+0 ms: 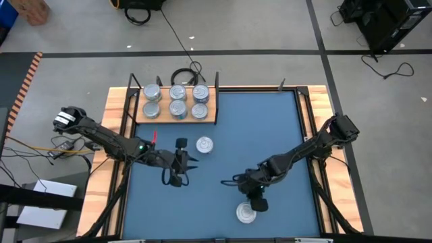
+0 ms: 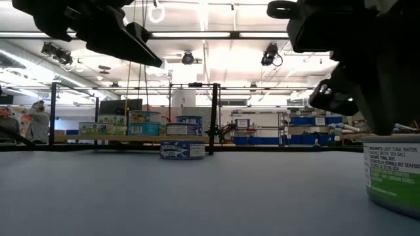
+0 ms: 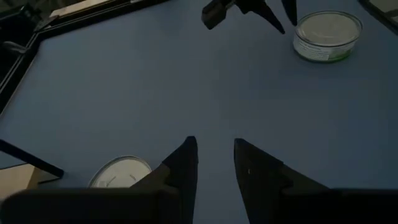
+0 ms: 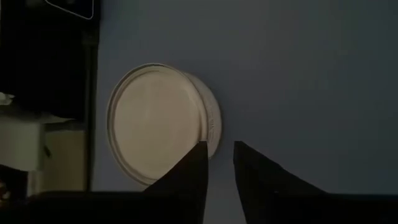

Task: Stack canned seafood by type on shelf
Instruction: Stack the green tuna can on top of the other green tuna can on the shelf

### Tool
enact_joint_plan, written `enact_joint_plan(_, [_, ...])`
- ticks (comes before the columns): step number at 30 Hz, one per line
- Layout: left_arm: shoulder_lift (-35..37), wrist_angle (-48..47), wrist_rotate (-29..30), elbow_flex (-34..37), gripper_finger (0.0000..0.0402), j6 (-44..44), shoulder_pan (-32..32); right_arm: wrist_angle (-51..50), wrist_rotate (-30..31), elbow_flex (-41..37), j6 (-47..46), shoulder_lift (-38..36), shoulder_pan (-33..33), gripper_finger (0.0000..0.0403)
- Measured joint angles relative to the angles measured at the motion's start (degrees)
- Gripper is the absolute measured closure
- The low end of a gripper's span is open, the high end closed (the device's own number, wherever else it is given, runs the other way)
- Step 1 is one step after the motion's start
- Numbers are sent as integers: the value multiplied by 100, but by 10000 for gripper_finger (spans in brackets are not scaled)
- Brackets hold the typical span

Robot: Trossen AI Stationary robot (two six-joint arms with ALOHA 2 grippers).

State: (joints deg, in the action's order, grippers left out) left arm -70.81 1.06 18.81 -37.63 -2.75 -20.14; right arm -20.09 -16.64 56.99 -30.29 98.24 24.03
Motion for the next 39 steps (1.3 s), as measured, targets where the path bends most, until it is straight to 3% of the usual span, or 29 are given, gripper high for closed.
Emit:
enact_joint_plan(18, [0, -9, 15, 2, 294, 3, -24, 575, -386, -49, -574, 452, 55, 329])
enact_joint_plan(26, [0, -9, 15, 2, 294, 5, -24, 698, 180, -39, -564, 421, 21, 393])
enact_joint_plan(39, [0, -11, 13, 2, 294, -3, -24, 836, 1178, -46, -713, 420, -502, 398])
